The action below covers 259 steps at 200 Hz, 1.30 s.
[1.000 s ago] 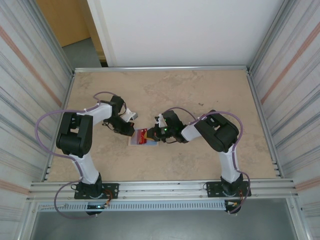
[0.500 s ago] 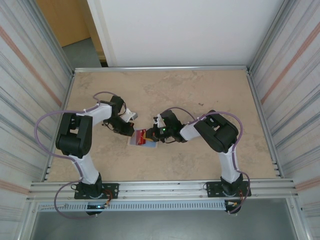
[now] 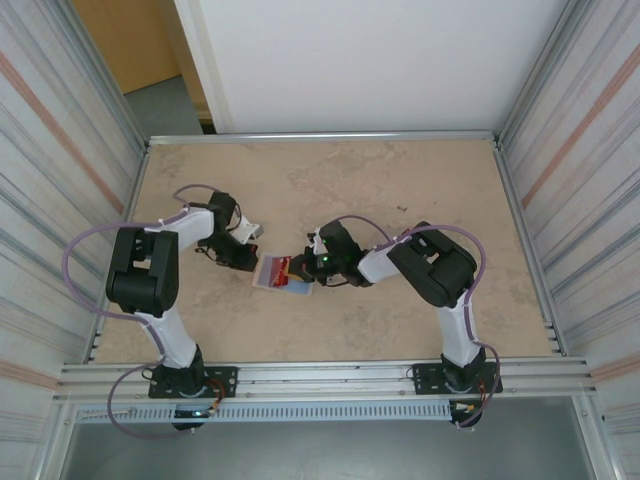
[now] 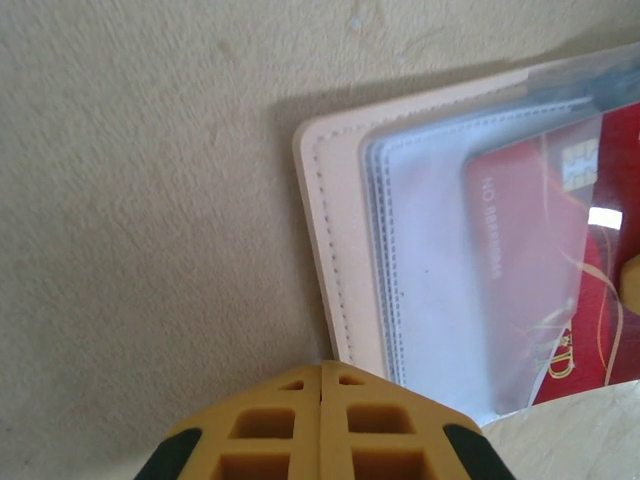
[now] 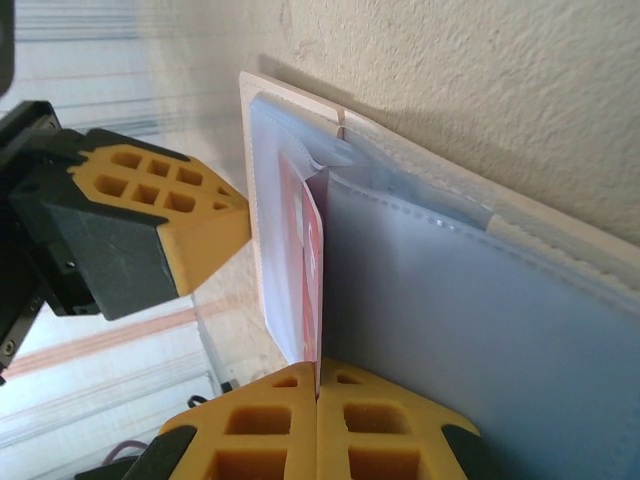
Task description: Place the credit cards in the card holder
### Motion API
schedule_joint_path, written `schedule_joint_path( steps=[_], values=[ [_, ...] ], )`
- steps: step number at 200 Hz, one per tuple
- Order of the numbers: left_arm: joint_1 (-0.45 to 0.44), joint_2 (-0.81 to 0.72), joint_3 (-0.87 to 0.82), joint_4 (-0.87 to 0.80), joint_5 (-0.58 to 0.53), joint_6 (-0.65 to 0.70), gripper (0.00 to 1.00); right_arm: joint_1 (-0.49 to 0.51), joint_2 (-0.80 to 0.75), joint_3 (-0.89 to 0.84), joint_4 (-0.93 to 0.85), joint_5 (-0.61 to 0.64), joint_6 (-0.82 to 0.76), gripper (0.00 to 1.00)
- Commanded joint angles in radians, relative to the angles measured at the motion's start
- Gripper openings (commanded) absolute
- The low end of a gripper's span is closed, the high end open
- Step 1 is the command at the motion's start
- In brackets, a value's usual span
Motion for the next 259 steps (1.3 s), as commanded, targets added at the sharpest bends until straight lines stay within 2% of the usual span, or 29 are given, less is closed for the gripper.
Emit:
schedule_joint_path(
  steps=[1, 44, 103, 149, 210, 259],
  values=[
    [-0.01, -0.004, -0.012, -0.001, -0.006, 0.008, 0.0, 0.015, 0.013, 0.002, -0.027, 0.051, 0.027, 0.0],
    [-0.053, 0.016, -0.008, -0.008, -0.024, 0.009, 0.0, 0.01, -0.006, 0.003, -0.077, 0.044, -0.014, 0.0],
    [-0.099, 0.016, -0.013, -0.034, 0.041, -0.025, 0.0, 0.003, -0.049, -0.015, -0.135, 0.071, -0.031, 0.0],
    [-0.111, 0.0, -0.022, -0.028, 0.045, -0.03, 0.0, 0.016, -0.063, -0.013, -0.224, 0.084, -0.086, 0.14],
    [-0.11, 0.004, -0.014, -0.028, 0.054, -0.03, 0.0, 0.012, -0.133, 0.077, -0.534, 0.128, -0.256, 0.23],
    [-0.11, 0.008, -0.007, -0.028, 0.055, -0.03, 0.0, 0.034, -0.106, 0.199, -0.738, 0.187, -0.346, 0.27]
  ],
)
